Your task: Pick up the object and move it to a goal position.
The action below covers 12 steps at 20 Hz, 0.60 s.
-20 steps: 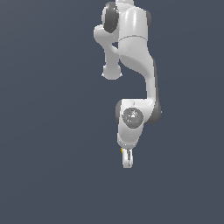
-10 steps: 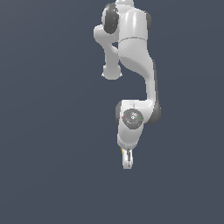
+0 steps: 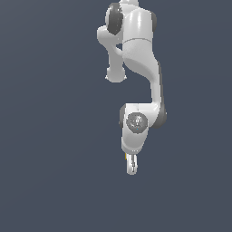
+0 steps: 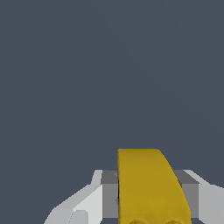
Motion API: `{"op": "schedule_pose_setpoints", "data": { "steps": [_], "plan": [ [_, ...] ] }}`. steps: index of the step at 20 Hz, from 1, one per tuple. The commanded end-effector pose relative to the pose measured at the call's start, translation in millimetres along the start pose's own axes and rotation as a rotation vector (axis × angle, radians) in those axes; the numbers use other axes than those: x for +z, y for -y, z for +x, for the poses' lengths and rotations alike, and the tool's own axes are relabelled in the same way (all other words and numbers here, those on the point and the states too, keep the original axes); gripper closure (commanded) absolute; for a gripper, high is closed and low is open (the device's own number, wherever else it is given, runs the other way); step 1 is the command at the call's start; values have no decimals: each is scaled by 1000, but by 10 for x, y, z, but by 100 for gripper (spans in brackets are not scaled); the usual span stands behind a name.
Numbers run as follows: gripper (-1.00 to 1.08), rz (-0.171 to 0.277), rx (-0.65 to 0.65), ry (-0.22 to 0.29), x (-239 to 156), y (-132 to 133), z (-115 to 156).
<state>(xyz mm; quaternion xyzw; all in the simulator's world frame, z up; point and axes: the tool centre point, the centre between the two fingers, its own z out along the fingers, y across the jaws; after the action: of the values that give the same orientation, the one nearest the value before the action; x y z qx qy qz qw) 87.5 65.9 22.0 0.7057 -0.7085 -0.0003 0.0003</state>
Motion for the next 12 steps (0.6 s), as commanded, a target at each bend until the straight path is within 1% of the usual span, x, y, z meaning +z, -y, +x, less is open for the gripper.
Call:
{"op": "schedule_pose_setpoints", "data": {
  "steps": [1,7,12],
  "plan": [
    [108,1,0,0,-11,-21,16],
    [108,0,0,0,-40,-149,96],
    [108,0,0,0,-86,-334,215]
  ]
}}
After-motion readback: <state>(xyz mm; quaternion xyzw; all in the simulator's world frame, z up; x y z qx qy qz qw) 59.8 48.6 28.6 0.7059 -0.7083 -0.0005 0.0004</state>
